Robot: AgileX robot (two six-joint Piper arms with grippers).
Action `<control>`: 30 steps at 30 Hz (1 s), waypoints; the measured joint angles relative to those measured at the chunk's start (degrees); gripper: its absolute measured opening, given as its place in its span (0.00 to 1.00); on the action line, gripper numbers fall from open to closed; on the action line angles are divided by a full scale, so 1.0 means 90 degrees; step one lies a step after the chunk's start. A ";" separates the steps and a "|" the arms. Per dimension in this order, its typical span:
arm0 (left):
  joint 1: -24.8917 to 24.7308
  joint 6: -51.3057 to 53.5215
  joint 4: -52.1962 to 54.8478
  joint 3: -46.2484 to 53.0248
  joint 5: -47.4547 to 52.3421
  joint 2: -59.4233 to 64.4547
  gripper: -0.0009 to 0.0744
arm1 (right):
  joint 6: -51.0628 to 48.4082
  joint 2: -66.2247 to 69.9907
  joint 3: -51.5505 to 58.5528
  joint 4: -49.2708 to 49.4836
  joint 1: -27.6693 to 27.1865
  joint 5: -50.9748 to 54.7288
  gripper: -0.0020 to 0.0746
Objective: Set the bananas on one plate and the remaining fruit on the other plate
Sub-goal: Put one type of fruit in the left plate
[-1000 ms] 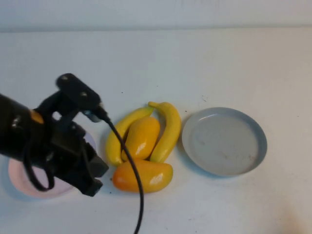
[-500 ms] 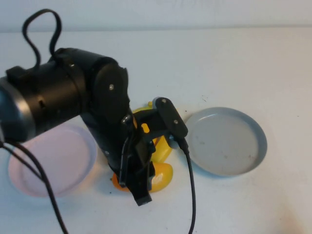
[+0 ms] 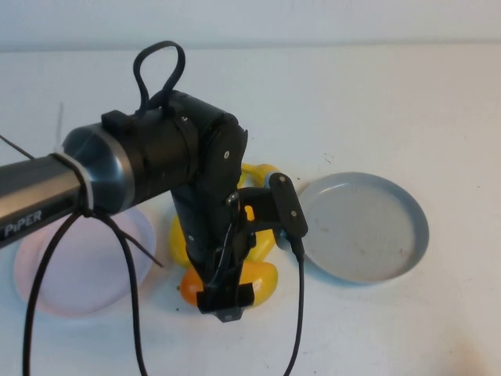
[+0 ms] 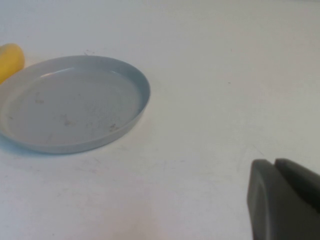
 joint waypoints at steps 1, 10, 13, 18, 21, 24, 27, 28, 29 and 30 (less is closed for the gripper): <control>0.0000 0.0023 0.0016 0.0000 -0.0051 0.0035 0.87 | 0.0000 0.0000 0.0000 0.0000 0.0000 0.0000 0.01; 0.0000 0.0117 0.0076 0.0000 -0.0449 0.0342 0.87 | 0.0000 0.0000 0.0000 0.0000 0.0000 0.0000 0.01; 0.0000 0.0117 0.0076 0.0000 -0.0457 0.0458 0.87 | 0.0000 0.0000 0.0000 0.0000 0.0000 0.0000 0.01; 0.0000 0.0127 0.0076 0.0000 -0.0474 0.0627 0.87 | 0.0000 0.0000 0.0000 0.0000 0.0000 0.0000 0.01; 0.0000 0.0105 0.0076 0.0000 -0.0496 0.0657 0.83 | 0.0000 0.0000 0.0000 0.0000 0.0000 0.0000 0.01; 0.0000 0.0091 0.0076 0.0000 -0.0496 0.0667 0.74 | 0.0000 0.0000 0.0000 0.0000 0.0000 0.0000 0.01; 0.0000 0.0077 0.0060 0.0000 -0.0468 0.0667 0.73 | 0.0000 0.0000 0.0000 0.0000 0.0000 0.0000 0.01; 0.0000 0.0077 0.0031 0.0000 -0.0454 0.0667 0.73 | 0.0000 0.0000 0.0000 0.0000 0.0000 0.0000 0.01; 0.0000 0.0062 -0.0001 -0.0002 -0.0389 0.0667 0.73 | 0.0000 0.0000 0.0000 0.0000 0.0000 0.0000 0.01; 0.0000 0.0009 -0.0056 -0.0014 -0.0335 0.0667 0.73 | 0.0000 0.0000 0.0000 0.0000 0.0000 0.0000 0.01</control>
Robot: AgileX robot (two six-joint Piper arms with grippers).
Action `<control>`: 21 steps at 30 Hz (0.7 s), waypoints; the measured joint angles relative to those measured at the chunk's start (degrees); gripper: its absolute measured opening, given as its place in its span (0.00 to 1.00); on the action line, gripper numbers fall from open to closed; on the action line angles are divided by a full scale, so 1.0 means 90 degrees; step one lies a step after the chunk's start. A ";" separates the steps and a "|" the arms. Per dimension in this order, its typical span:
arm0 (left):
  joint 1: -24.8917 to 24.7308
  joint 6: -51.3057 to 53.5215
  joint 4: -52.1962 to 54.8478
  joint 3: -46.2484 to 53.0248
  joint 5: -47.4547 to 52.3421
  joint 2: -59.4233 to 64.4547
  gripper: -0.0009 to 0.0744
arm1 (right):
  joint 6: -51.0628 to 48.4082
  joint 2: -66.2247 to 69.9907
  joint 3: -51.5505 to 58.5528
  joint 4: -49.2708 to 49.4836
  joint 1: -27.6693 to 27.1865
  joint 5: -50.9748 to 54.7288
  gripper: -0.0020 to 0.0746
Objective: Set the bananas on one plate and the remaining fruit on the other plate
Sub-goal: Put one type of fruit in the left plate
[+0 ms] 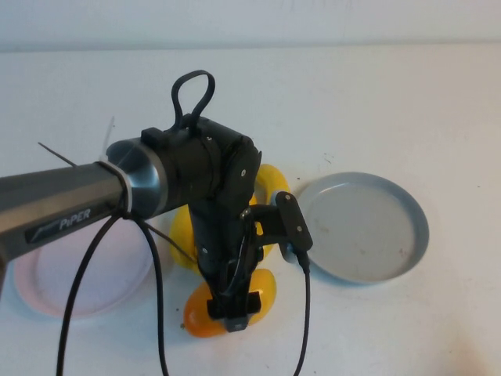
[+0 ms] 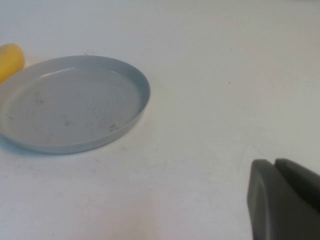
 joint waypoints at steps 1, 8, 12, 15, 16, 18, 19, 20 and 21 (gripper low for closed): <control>0.0000 -0.0058 -0.0051 -0.0015 0.0101 0.0000 0.73 | 0.0000 0.0000 0.0000 0.0000 0.0000 0.0000 0.01; 0.0000 -0.0994 -0.0117 -0.0416 0.0673 -0.0298 0.73 | 0.0000 0.0000 0.0000 0.0000 0.0000 0.0000 0.01; 0.0218 -0.1785 0.0348 -0.0580 0.0724 -0.0770 0.73 | 0.0000 0.0000 0.0000 0.0000 0.0000 0.0000 0.01; 0.0904 -0.2215 0.0520 -0.0593 0.0762 -0.0966 0.73 | 0.0000 0.0000 0.0000 0.0000 0.0000 0.0000 0.01; 0.1149 -0.2297 0.0476 -0.0593 0.0766 -0.0980 0.73 | 0.0000 0.0000 0.0000 0.0000 0.0000 0.0000 0.01; 0.1730 -0.2393 0.0284 -0.0593 0.0777 -0.0984 0.73 | 0.0000 0.0000 0.0000 0.0000 0.0000 0.0000 0.01; 0.2108 -0.2427 0.0211 -0.0593 0.0777 -0.0984 0.73 | 0.0000 0.0000 0.0000 0.0000 0.0000 0.0000 0.01; 0.2345 -0.2455 0.0150 -0.0593 0.0777 -0.0984 0.73 | 0.0000 0.0000 0.0000 0.0000 0.0000 0.0000 0.01; 0.2615 -0.2467 0.0083 -0.0593 0.0777 -0.0984 0.73 | 0.0000 0.0000 0.0000 0.0000 0.0000 0.0000 0.00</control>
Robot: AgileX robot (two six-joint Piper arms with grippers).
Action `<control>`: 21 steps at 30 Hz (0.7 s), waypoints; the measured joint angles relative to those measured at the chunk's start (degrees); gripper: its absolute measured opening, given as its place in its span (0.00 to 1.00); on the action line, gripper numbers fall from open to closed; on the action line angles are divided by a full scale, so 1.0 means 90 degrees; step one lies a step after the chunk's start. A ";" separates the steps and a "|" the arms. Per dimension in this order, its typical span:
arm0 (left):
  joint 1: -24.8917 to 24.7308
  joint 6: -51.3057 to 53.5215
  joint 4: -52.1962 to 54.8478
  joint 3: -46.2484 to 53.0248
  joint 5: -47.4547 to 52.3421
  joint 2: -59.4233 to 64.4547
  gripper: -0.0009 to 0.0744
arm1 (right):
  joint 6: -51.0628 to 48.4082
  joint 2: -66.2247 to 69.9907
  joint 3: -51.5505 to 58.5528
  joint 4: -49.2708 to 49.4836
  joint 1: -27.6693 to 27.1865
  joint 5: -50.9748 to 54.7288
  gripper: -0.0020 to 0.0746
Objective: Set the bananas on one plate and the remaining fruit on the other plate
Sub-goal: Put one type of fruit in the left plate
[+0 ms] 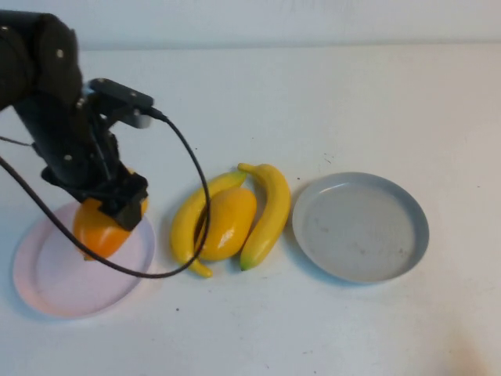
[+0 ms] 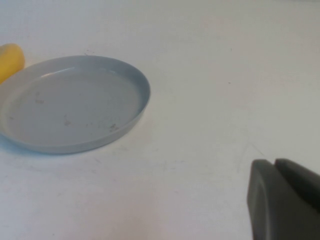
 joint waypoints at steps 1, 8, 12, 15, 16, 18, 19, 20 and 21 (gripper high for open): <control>0.0236 -0.0016 -0.0041 0.0000 0.0000 0.0000 0.73 | 0.0000 0.0000 0.0000 0.0000 0.0000 0.0000 0.00; 0.0896 -0.0041 -0.0054 0.0000 -0.0028 0.0097 0.73 | 0.0000 0.0000 0.0000 0.0000 0.0000 0.0000 0.00; 0.0907 -0.0139 -0.0008 0.0000 -0.0003 0.0417 0.73 | 0.0000 0.0000 0.0000 0.0000 0.0000 0.0000 0.00; 0.0907 -0.0302 0.0201 0.0000 -0.0003 0.0623 0.73 | 0.0000 0.0000 0.0000 0.0000 0.0000 0.0000 0.00; 0.0907 -0.0350 0.0263 0.0000 -0.0003 0.0650 0.73 | 0.0000 0.0000 0.0000 0.0000 0.0000 0.0000 0.00; 0.0907 -0.0396 0.0326 0.0000 -0.0003 0.0693 0.73 | 0.0000 0.0000 0.0000 0.0000 0.0000 0.0000 0.00; 0.0907 -0.0400 0.0326 0.0000 -0.0003 0.0721 0.73 | 0.0000 0.0000 0.0000 0.0000 0.0000 0.0000 0.00; 0.0907 -0.0425 0.0314 0.0000 -0.0003 0.0738 0.73 | 0.0000 0.0000 0.0000 0.0000 0.0000 0.0000 0.00; 0.0907 -0.0428 0.0302 0.0000 -0.0003 0.0782 0.73 | 0.0000 0.0000 0.0000 0.0000 0.0000 0.0000 0.00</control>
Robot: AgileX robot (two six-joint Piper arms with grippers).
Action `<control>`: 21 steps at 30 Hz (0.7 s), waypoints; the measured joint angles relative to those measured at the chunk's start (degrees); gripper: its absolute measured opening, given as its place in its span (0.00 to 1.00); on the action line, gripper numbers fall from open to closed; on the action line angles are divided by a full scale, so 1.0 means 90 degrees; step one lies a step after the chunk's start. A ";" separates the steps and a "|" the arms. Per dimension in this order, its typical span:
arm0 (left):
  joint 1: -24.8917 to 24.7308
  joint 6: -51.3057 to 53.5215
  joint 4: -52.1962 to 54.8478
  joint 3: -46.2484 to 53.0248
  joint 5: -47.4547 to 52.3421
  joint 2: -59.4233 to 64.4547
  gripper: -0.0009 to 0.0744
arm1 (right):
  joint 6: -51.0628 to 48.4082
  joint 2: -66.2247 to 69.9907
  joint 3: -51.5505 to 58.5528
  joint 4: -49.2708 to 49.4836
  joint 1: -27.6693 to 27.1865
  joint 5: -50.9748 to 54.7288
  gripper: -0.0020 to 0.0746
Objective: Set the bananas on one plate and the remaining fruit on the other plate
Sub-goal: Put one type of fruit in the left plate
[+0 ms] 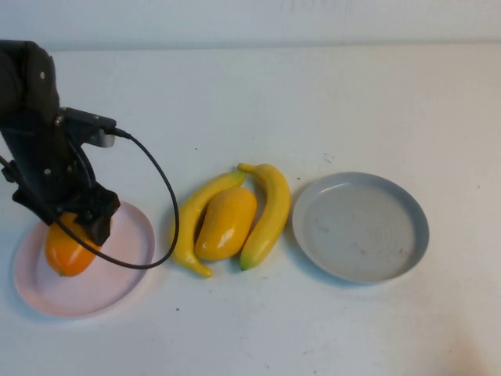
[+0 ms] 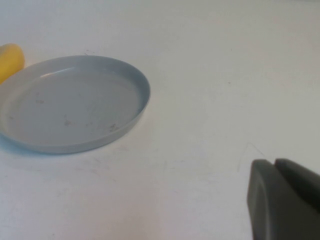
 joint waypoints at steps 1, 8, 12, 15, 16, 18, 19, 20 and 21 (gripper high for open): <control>0.0000 -0.0063 -0.0013 0.0000 0.0000 0.0035 0.73 | 0.0000 0.0000 0.0000 0.0000 0.0000 0.0000 0.00; 0.0000 -0.0443 -0.0013 0.0000 0.0000 0.0269 0.73 | 0.0000 0.0000 0.0000 0.0000 0.0000 0.0000 0.00; 0.0000 -0.0511 0.0012 0.0000 0.0000 0.0269 0.83 | 0.0000 0.0000 0.0000 0.0000 0.0000 0.0000 0.00; 0.0000 -0.0602 0.0153 0.0000 0.0000 0.0269 0.90 | 0.0000 0.0000 0.0000 0.0000 0.0000 0.0000 0.00; 0.0000 -0.0660 0.0201 0.0000 0.0000 0.0269 0.90 | 0.0000 0.0000 0.0000 0.0000 0.0000 0.0000 0.00; 0.0000 -0.0805 0.0275 0.0000 0.0000 0.0253 0.90 | 0.0000 0.0000 0.0000 0.0000 0.0000 0.0000 0.00; 0.0000 -0.0897 0.0290 0.0000 0.0000 0.0200 0.90 | 0.0000 0.0000 0.0000 0.0000 0.0000 0.0000 0.00; 0.0000 -0.0955 0.0290 0.0000 0.0000 0.0145 0.90 | 0.0000 0.0000 0.0000 0.0000 0.0000 0.0000 0.00; 0.0000 -0.0989 0.0290 0.0000 0.0000 0.0052 0.90 | 0.0000 0.0000 0.0000 0.0000 0.0000 0.0000 0.00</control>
